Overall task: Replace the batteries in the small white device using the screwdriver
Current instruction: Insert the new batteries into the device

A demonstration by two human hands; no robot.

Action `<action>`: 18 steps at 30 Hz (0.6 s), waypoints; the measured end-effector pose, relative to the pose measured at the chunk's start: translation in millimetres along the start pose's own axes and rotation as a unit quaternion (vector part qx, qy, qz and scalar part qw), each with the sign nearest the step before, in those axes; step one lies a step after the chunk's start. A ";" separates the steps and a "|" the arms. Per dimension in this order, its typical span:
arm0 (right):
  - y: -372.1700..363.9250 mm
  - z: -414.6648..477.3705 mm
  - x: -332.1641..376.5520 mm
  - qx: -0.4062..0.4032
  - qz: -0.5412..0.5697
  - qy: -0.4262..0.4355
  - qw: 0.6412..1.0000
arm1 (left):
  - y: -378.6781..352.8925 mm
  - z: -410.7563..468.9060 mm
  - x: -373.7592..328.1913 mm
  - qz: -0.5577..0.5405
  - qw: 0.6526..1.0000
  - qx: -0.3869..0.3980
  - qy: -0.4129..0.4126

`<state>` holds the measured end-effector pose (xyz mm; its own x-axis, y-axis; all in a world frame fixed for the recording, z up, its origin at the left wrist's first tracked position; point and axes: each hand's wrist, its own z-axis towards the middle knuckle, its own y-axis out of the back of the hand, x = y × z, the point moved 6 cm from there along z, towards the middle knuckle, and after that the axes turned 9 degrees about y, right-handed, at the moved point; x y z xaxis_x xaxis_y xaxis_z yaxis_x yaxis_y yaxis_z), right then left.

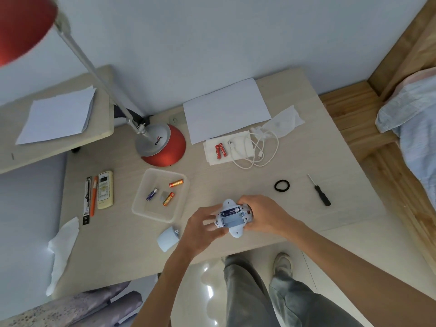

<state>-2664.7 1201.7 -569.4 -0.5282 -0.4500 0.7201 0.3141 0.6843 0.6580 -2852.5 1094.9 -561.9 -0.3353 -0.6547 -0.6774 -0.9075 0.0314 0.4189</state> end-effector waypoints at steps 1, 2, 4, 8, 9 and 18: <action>-0.1 -0.7 0.1 -0.002 0.000 -0.004 1.000 | 9.8 -0.5 -4.0 0.030 0.999 -0.013 -0.004; -0.1 -1.6 0.3 -0.004 -0.001 -0.008 1.000 | 20.3 -0.1 -10.6 0.064 0.997 -0.029 -0.018; 0.8 -4.3 1.2 -0.008 -0.008 -0.014 1.000 | 40.7 5.2 -31.5 0.144 0.985 -0.066 -0.065; 1.7 -8.4 1.3 -0.014 -0.004 -0.022 1.000 | 65.6 40.3 -83.9 0.252 0.952 -0.122 -0.126; 1.7 -9.0 0.2 -0.014 -0.004 -0.027 1.000 | 67.1 54.0 -95.6 0.273 0.945 -0.125 -0.130; -3.1 -9.6 -6.2 -0.021 0.000 -0.046 0.999 | 55.3 164.1 -134.7 0.349 0.930 -0.098 -0.063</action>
<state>-2654.9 1196.8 -573.8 -0.5974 -0.3951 0.6978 0.3455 0.6584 0.6687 -2899.0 1308.8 -546.7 -0.8637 -0.4328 -0.2583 -0.3976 0.2701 0.8769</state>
